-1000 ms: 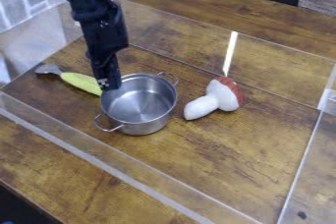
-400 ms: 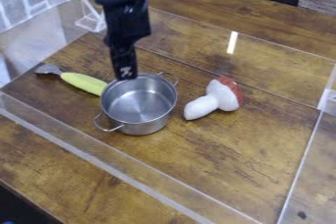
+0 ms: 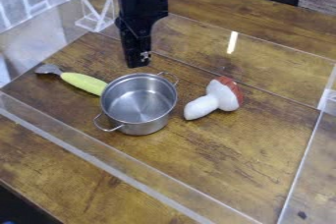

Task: Move the green spoon to the right side of the table

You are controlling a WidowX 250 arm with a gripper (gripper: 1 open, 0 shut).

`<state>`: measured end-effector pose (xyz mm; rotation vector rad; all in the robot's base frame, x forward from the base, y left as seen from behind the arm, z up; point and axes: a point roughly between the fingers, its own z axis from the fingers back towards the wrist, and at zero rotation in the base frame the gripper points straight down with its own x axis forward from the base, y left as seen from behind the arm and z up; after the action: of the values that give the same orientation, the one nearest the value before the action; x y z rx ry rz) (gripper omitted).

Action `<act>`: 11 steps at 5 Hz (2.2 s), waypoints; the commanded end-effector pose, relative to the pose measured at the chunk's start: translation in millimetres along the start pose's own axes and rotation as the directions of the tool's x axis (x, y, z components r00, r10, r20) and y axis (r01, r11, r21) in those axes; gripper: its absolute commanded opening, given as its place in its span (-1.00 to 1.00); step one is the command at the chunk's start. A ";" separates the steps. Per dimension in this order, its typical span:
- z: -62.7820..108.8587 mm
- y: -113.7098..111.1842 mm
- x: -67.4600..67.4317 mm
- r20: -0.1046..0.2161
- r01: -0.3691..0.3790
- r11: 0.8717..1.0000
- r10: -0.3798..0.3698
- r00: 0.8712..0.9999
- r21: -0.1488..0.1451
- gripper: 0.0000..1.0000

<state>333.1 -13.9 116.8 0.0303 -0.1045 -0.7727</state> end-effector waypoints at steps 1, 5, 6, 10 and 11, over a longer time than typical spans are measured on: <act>38.9 0.8 13.0 0.076 -0.004 0.996 -0.002 0.997 0.084 -1.00; 1.0 38.2 -76.4 0.060 0.485 0.871 -0.489 0.870 0.075 1.00; -12.2 48.0 -82.5 0.069 0.540 0.839 -0.544 0.836 0.072 1.00; -51.3 73.1 -75.6 0.078 0.512 0.857 -0.516 0.853 0.066 1.00; -61.1 87.2 -73.6 0.080 0.505 0.861 -0.509 0.857 0.062 1.00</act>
<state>336.2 95.0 36.6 0.0044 -0.1669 -1.3080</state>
